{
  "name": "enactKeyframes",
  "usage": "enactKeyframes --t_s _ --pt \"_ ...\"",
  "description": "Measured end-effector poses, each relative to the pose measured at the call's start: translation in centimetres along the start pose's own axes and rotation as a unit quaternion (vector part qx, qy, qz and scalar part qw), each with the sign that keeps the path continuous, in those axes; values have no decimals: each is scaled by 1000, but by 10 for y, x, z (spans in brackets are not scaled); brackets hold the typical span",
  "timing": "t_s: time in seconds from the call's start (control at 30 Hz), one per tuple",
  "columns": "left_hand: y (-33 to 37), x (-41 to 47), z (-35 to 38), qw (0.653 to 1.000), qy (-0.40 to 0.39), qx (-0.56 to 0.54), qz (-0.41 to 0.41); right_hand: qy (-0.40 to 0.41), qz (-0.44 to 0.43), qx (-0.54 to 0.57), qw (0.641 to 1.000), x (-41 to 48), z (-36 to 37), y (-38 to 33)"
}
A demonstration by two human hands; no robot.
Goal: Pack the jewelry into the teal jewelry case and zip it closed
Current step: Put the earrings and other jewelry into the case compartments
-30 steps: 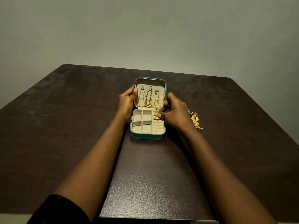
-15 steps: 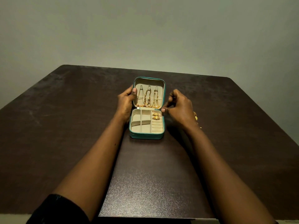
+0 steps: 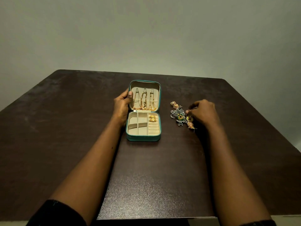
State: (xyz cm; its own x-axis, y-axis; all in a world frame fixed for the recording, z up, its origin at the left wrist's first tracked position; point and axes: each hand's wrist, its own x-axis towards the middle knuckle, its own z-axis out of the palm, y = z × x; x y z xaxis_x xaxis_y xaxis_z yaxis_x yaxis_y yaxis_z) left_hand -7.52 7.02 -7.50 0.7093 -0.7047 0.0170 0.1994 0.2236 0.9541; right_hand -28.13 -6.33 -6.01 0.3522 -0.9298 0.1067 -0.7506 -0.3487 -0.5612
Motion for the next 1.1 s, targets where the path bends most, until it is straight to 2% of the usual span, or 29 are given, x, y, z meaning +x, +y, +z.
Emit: enactKeyframes --t_s 0.27,0.43,0.73,0.9,1.1 --pt "2 -4 1 1000 3 -6 4 -36 -10 -40 999 0 1 0" --pt "2 -6 1 1000 -1 -2 12 -39 -14 -15 999 0 3 1" --pt "0 -5 0 1000 -1 5 18 5 -18 141 990 -3 0 -4" --pt "-2 -3 -1 1000 3 11 22 -23 3 272 962 -6 -3 -3" --pt "-4 1 -2 1000 4 14 16 -64 -16 326 943 -7 -2 -1"
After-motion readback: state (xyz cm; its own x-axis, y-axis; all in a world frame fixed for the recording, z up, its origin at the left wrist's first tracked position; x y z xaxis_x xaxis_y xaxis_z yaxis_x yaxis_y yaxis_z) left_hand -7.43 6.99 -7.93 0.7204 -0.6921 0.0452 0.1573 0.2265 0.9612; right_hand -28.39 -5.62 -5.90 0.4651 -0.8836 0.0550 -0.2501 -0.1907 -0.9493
